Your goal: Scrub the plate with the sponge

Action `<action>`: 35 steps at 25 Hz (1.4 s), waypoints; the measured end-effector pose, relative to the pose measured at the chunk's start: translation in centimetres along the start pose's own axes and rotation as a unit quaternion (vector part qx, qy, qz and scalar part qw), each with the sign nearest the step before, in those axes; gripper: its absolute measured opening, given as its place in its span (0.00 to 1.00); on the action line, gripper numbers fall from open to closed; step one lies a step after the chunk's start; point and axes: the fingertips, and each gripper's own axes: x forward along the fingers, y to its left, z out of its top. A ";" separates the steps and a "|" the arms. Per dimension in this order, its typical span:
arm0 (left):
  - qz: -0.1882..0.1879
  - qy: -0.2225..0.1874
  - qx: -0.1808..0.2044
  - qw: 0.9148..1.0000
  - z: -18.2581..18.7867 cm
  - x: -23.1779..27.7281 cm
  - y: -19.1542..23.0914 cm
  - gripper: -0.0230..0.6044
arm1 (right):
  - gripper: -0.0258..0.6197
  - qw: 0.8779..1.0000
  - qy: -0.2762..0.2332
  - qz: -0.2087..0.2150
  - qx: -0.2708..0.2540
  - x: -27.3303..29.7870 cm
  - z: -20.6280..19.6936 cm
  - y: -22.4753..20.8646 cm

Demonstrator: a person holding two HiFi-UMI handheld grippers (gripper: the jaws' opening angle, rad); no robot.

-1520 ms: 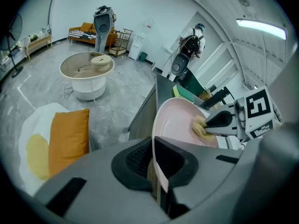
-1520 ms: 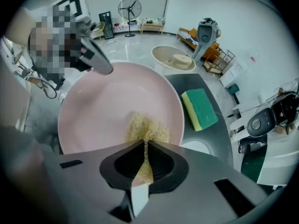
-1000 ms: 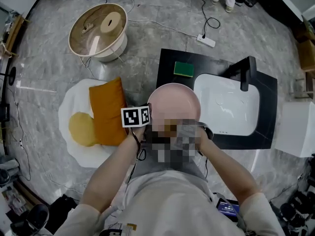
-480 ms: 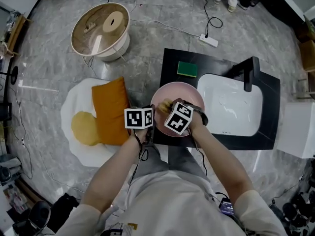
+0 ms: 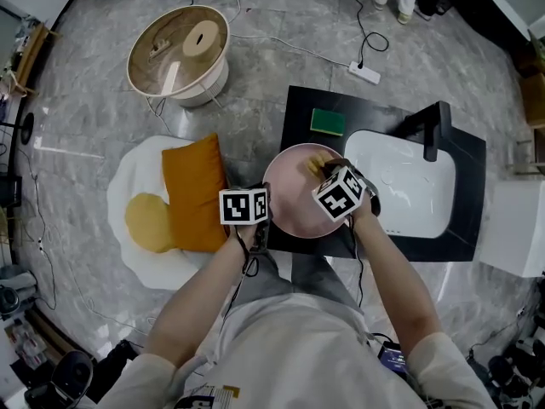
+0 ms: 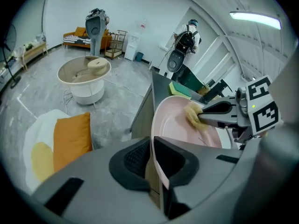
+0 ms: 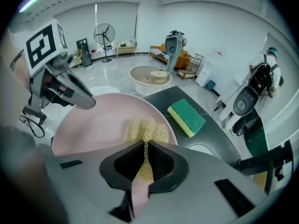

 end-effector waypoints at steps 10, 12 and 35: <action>0.008 -0.121 0.056 0.991 5.1 -5.4 0.1 0.24 | 0.12 0.980 -0.167 0.001 0.111 -10.3 4.3 -1.1; 0.003 -0.167 0.071 0.983 7.4 -7.8 -0.9 0.24 | 0.12 0.972 -0.204 0.002 0.120 -13.0 5.9 -1.2; 0.024 -0.424 0.349 0.835 19.6 -30.6 -11.2 0.12 | 0.12 0.873 -0.478 -0.072 0.074 -37.6 16.3 0.0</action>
